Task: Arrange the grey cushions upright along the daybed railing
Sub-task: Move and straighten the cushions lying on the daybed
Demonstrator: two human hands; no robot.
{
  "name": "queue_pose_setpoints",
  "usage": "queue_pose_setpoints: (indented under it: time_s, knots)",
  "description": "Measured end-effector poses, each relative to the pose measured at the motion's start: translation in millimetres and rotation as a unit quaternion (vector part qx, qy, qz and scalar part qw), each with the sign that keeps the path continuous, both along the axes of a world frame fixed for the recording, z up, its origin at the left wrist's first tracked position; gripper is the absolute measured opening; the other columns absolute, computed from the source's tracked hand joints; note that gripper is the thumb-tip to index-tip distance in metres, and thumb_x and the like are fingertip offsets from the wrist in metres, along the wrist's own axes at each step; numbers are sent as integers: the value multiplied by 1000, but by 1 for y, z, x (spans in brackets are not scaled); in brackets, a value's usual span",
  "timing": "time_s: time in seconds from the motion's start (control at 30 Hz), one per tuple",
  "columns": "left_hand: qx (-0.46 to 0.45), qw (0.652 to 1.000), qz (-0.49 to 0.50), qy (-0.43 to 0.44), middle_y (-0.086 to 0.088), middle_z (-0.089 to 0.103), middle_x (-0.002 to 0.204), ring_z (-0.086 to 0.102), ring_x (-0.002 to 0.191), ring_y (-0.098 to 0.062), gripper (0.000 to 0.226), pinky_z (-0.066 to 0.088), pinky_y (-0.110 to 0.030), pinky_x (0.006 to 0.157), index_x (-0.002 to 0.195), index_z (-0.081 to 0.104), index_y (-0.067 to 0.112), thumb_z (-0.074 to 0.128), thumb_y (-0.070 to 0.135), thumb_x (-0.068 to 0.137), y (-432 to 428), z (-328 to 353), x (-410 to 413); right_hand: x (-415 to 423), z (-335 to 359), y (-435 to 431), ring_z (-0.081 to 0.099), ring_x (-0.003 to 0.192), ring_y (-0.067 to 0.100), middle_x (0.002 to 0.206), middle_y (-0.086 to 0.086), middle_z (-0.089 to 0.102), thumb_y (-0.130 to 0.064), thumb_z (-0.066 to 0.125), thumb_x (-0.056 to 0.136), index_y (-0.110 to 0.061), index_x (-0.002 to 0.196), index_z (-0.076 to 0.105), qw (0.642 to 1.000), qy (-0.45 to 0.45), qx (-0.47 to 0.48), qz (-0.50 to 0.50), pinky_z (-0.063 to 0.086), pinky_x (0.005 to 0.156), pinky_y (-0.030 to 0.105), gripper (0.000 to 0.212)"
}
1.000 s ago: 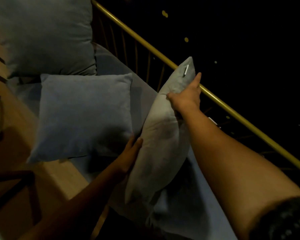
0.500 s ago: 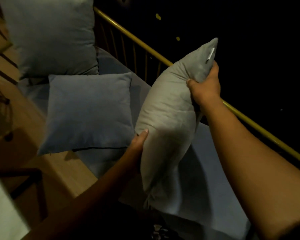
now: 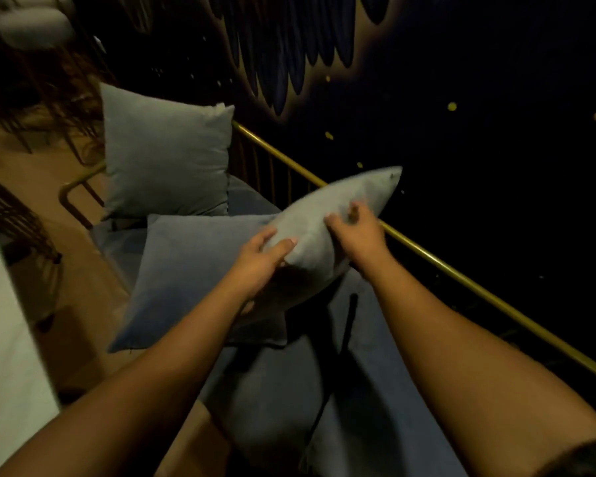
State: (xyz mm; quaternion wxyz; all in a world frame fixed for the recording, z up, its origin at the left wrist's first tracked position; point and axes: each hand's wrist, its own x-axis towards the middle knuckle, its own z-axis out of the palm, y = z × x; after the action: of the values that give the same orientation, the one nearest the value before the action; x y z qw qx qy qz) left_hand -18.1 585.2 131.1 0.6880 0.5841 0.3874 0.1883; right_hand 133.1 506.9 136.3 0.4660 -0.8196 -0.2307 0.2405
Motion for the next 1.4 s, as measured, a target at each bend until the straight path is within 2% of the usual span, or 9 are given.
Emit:
queue_pose_setpoints:
  time_s: [0.13, 0.3, 0.53, 0.67, 0.9, 1.1, 1.2, 1.3, 1.4]
  knots:
    - [114, 990, -78, -7, 4, 42, 136, 42, 123, -9, 65, 38, -27, 96, 142, 38, 25, 67, 32, 84, 15, -2, 6, -24, -32, 8, 39, 135, 26, 145, 9, 44, -27, 54, 92, -11, 132, 50, 993, -21, -16, 112, 31, 112, 36, 43]
    - [303, 910, -238, 155, -4, 8, 161, 9, 149, -20, 121, 21, -47, 118, 148, 5, 36, 81, 57, 56, 36, -54, 5, -22, -39, 18, 44, 131, 19, 140, 5, 49, -24, 49, 95, -12, 125, 56, 995, 1, 89, 47, 35, 111, 41, 33]
    - [312, 932, 43, 180, -6, 17, 158, 18, 146, -29, 118, 21, -55, 115, 149, 5, 31, 76, 51, 56, 59, -78, 19, -19, -41, 88, 33, 139, 16, 150, 5, 39, -27, 43, 98, -15, 137, 45, 986, -23, 104, 126, 24, 116, 29, 41]
    - [264, 952, 128, 89, -9, 41, 146, 43, 132, -22, 93, 37, -29, 105, 145, 26, 25, 80, 27, 69, 118, -81, 28, -14, -39, 134, 19, 145, 16, 157, 6, 26, -28, 45, 97, -13, 144, 35, 975, -103, 85, 176, 15, 117, 26, 50]
    - [171, 957, 236, 0, 6, 60, 127, 59, 115, -5, 66, 47, -25, 97, 131, 44, 28, 78, 27, 75, 240, -107, -4, 44, -101, 184, 14, 146, 28, 159, 11, 15, -45, 56, 88, -20, 148, 26, 987, -119, -69, 86, 18, 118, 39, 72]
    - [192, 904, 318, 214, -15, 18, 159, 18, 146, -30, 86, 17, -38, 116, 151, 15, 17, 63, 40, 83, 298, -143, -48, 39, -171, 225, 9, 147, 33, 160, 12, 4, -61, 58, 80, -31, 149, 16, 957, -23, -214, 195, 16, 118, 44, 86]
    - [384, 836, 112, 376, -16, 2, 161, -3, 146, -40, 70, 0, -54, 116, 148, 21, 35, 50, 51, 87, 301, -158, -52, 7, -196, 243, 3, 146, 37, 161, 8, -5, -61, 62, 77, -37, 149, 8, 947, -20, -212, 242, 12, 118, 47, 93]
    - [359, 823, -72, 435, -10, 6, 162, 2, 147, -42, 66, 11, -60, 116, 149, 21, 33, 40, 55, 89, 297, -174, -39, -3, -201, 266, 3, 144, 42, 161, 11, 2, -55, 66, 76, -33, 148, 18, 956, -52, -174, 232, 9, 118, 52, 89]
    - [327, 828, -71, 449, -4, -1, 163, -5, 148, -36, 70, 4, -58, 117, 150, 11, 34, 43, 52, 91, 289, -177, -32, 3, -199, 275, 12, 144, 39, 159, 16, 11, -55, 69, 73, -29, 147, 23, 951, -71, -181, 240, 16, 118, 49, 91]
